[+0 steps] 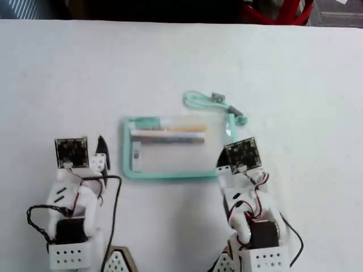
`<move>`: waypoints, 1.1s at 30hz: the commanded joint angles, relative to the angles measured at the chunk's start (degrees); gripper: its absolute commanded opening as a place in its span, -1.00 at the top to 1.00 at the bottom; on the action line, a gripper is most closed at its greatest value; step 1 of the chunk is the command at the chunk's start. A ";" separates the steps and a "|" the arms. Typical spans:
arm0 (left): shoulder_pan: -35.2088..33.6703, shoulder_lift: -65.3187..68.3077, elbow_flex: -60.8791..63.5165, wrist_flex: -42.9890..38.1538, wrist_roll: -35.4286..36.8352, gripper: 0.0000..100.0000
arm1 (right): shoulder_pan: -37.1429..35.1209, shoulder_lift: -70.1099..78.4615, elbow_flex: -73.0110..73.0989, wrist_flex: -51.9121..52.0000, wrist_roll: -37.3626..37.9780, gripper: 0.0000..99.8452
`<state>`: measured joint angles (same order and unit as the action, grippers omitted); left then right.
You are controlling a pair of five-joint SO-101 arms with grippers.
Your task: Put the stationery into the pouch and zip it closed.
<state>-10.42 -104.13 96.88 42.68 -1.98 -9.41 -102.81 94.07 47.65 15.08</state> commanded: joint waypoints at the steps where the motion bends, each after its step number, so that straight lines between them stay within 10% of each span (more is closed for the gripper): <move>1: 1.54 -0.31 0.09 8.44 0.62 0.75 | -0.57 -0.48 2.81 -2.68 0.26 0.96; 17: 1.54 -0.31 0.09 30.42 0.62 0.95 | -0.48 -0.48 2.73 19.38 0.62 0.96; 33: 5.23 -0.31 0.09 30.86 0.62 0.95 | 9.36 -0.48 2.73 25.10 0.26 0.96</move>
<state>-8.66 -104.13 96.88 73.19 -1.80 -0.09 -103.08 96.35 72.18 15.16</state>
